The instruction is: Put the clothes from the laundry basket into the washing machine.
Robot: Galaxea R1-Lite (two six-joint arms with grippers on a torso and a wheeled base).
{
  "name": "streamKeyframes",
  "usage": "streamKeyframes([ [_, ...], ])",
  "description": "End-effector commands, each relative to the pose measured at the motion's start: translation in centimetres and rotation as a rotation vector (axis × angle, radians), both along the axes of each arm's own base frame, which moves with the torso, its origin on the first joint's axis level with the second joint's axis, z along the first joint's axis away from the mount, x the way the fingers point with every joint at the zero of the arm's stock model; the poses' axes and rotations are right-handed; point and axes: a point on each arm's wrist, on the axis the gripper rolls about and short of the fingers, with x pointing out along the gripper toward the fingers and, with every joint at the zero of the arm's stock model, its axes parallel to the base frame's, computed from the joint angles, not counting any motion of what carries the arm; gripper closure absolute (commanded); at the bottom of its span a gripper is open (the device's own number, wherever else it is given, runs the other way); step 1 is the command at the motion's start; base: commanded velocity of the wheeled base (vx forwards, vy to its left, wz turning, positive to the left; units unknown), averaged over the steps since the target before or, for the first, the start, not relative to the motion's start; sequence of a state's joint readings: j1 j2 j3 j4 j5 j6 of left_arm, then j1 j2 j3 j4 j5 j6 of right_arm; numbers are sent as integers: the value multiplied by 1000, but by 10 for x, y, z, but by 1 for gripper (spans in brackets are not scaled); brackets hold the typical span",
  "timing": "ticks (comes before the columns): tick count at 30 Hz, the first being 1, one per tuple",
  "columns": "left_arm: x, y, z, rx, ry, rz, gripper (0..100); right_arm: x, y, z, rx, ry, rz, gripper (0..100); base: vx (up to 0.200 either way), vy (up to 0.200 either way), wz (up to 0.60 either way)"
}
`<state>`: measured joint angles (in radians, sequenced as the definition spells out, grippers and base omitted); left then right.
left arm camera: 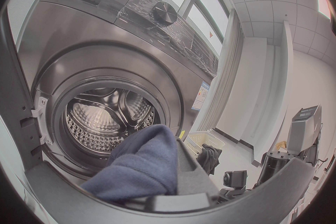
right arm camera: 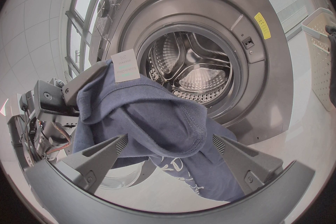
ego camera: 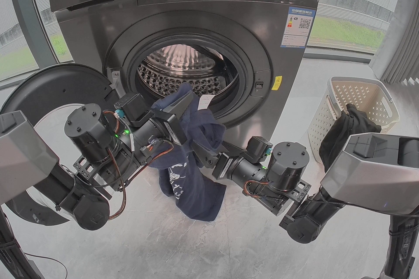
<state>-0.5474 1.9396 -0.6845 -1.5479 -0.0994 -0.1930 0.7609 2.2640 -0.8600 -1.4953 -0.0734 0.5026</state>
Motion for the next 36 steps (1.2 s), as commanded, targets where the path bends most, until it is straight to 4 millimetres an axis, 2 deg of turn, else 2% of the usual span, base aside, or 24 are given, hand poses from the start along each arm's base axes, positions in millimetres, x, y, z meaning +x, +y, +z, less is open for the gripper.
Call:
streamKeyframes([
  [1, 0, 0, 0, 1, 1, -1, 100, 3, 7, -2, 7, -11, 9, 0, 0, 0, 0],
  [6, 0, 0, -1, 1, 1, -4, 100, 6, 11, 3, 26, -31, 10, 0, 0, 0, 0],
  [18, 0, 0, -1, 1, 5, -3, 100, 1, 17, -2, 22, -22, 29, 0, 0, 0, 0],
  [19, 1, -1, -2, 2, 6, -3, 100, 1, 18, -1, 26, -25, 27, 100, 0, 0, 0],
  [30, 1, -1, -3, 3, 7, -3, 100, -4, 17, 5, 41, -40, 32, 100, 0, 0, 0],
  [36, 3, 1, -3, 1, 7, 5, 100, -18, 9, 14, 29, -28, 35, 100, 0, 0, 0],
])
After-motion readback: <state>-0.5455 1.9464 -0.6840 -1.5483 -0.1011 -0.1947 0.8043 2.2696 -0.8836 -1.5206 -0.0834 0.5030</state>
